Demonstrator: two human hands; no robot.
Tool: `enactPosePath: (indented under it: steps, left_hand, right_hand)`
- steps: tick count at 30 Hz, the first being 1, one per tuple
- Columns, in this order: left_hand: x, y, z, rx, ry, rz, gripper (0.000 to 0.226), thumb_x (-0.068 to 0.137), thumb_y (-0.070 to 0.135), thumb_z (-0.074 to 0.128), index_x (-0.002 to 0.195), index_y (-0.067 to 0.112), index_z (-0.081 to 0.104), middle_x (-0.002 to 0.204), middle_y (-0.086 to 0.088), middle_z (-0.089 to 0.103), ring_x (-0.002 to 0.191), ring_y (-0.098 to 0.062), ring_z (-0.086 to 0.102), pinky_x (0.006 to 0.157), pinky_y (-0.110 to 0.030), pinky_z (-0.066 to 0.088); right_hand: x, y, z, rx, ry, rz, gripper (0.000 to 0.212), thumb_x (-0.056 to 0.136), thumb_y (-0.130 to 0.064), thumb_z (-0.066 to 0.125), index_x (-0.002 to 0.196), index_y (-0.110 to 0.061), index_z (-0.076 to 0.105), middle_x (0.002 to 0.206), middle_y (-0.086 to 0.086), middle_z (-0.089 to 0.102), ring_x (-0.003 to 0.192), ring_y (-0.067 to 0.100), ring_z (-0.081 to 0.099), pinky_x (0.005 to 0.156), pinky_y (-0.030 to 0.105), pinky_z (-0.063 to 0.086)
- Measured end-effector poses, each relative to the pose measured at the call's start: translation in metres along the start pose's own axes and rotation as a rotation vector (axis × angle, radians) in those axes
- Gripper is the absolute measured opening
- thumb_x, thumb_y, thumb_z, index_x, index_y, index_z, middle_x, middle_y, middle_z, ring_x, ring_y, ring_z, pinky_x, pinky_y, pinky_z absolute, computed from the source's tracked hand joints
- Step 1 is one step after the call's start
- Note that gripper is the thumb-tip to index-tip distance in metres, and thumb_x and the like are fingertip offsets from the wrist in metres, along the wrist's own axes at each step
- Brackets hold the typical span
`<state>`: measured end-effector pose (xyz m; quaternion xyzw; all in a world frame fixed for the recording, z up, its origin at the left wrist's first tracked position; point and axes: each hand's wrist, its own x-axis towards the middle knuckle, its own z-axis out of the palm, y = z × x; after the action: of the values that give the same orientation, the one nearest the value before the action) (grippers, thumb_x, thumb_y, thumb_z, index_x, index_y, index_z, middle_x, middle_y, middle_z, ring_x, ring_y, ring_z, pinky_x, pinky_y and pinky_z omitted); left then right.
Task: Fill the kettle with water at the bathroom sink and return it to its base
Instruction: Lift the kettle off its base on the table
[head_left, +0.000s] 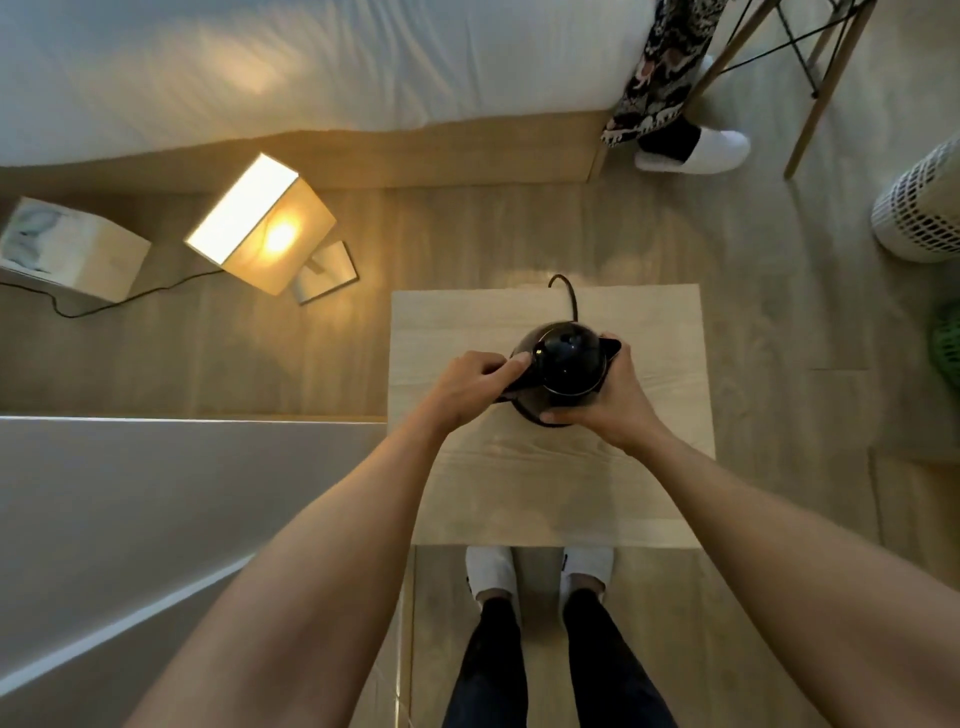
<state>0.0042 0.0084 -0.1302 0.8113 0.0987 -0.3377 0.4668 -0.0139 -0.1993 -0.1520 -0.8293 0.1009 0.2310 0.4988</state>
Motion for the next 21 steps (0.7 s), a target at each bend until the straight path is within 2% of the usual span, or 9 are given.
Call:
enactPosePath:
  steps: [2,3,6,9,11,13,15,18,21]
  left_hand:
    - [0.006,-0.005,0.007,-0.084,0.000,0.014,0.049,0.091,0.054,0.056,0.057,0.018,0.061,0.063,-0.002,0.059,0.064,-0.017,0.061,0.075,-0.042,0.059]
    - [0.006,-0.005,0.009,-0.104,0.010,0.025,0.049,0.092,0.051,0.057,0.052,0.024,0.060,0.058,0.001,0.058,0.059,-0.014,0.058,0.070,-0.039,0.058]
    - [0.003,0.004,0.013,-0.151,0.075,0.068,0.061,0.090,0.056,0.057,0.037,0.026,0.053,0.046,0.008,0.048,0.048,-0.013,0.045,0.058,-0.029,0.041]
    - [-0.006,0.022,0.006,-0.200,0.163,0.114,0.063,0.083,0.065,0.055,0.037,0.022,0.051,0.046,0.000,0.051,0.049,-0.019,0.046,0.057,-0.034,0.036]
    - [-0.019,0.041,-0.004,-0.222,0.204,0.135,0.063,0.082,0.065,0.055,0.038,0.021,0.050,0.044,0.003,0.053,0.046,-0.017,0.046,0.055,-0.032,0.035]
    - [-0.034,0.065,-0.016,-0.248,0.214,0.182,0.061,0.083,0.063,0.057,0.037,0.023,0.051,0.042,0.006,0.052,0.044,-0.015,0.046,0.052,-0.029,0.035]
    - [-0.051,0.094,-0.029,-0.259,0.213,0.222,0.057,0.084,0.062,0.059,0.044,0.021,0.056,0.044,0.006,0.054,0.045,-0.015,0.047,0.054,-0.029,0.037]
    - [-0.080,0.146,-0.045,-0.252,0.216,0.295,0.061,0.077,0.069,0.058,0.046,0.016,0.058,0.047,-0.002,0.055,0.045,-0.016,0.047,0.054,-0.030,0.039]
    - [-0.116,0.206,-0.053,-0.236,0.155,0.409,0.063,0.081,0.067,0.059,0.045,0.014,0.059,0.045,-0.003,0.052,0.039,-0.015,0.043,0.050,-0.029,0.037]
  right_hand:
    - [0.002,0.004,0.001,0.027,0.021,-0.027,0.099,0.049,-0.006,0.102,0.118,-0.031,0.037,0.130,0.002,0.050,0.118,0.004,0.055,0.096,0.016,0.045]
    - [0.002,0.005,-0.001,0.033,0.014,-0.033,0.093,0.050,-0.002,0.101,0.114,-0.032,0.040,0.121,-0.004,0.052,0.111,-0.004,0.057,0.090,0.009,0.044]
    - [0.001,-0.003,-0.008,0.069,-0.013,-0.013,0.090,0.057,0.000,0.098,0.123,-0.020,0.040,0.118,-0.011,0.051,0.104,-0.008,0.055,0.084,0.000,0.045]
    - [-0.007,-0.021,-0.020,0.089,-0.029,-0.016,0.097,0.061,-0.012,0.099,0.134,-0.020,0.035,0.135,-0.001,0.052,0.122,0.012,0.055,0.108,0.029,0.050]
    - [-0.017,-0.041,-0.031,0.103,-0.015,-0.043,0.106,0.064,-0.019,0.099,0.144,-0.017,0.030,0.141,0.000,0.052,0.133,0.019,0.053,0.114,0.044,0.047]
    - [-0.031,-0.067,-0.044,0.111,0.010,-0.087,0.130,0.065,-0.026,0.098,0.160,-0.021,0.009,0.157,0.003,0.041,0.147,0.024,0.043,0.121,0.048,0.039]
    - [-0.047,-0.093,-0.059,0.109,0.064,-0.146,0.141,0.067,-0.030,0.097,0.162,-0.028,-0.006,0.166,0.005,0.029,0.153,0.024,0.033,0.124,0.045,0.031]
    - [-0.077,-0.132,-0.087,0.058,0.162,-0.261,0.137,0.068,-0.031,0.096,0.162,-0.033,-0.003,0.164,0.006,0.030,0.148,0.018,0.032,0.120,0.041,0.030]
    - [-0.115,-0.170,-0.119,-0.014,0.284,-0.340,0.134,0.061,-0.049,0.094,0.160,-0.039,0.005,0.162,0.002,0.032,0.149,0.022,0.035,0.122,0.050,0.035]
